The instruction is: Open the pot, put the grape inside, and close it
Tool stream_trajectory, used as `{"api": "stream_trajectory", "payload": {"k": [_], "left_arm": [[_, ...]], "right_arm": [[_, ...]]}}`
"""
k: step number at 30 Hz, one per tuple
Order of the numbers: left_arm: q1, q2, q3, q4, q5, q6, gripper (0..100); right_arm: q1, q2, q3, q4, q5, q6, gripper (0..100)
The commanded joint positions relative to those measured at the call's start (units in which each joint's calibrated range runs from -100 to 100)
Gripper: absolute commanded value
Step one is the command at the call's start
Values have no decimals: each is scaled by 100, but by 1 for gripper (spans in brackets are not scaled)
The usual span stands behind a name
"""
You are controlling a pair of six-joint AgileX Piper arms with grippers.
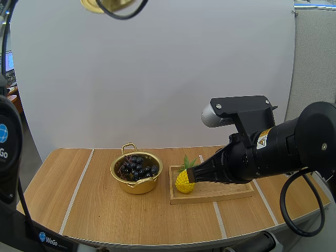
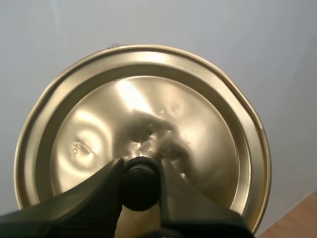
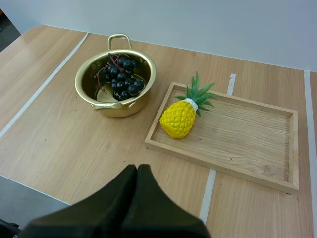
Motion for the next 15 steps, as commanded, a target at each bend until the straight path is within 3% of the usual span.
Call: {"api": "stream_trajectory", "payload": {"k": [1, 15], "left_arm": [[-19, -257, 1458, -278, 0, 29, 0], [-19, -286, 4928, -875, 0, 421, 0]], "right_arm": [[-25, -76, 3, 52, 0, -44, 0], [-25, -76, 3, 52, 0, -44, 0]]}}
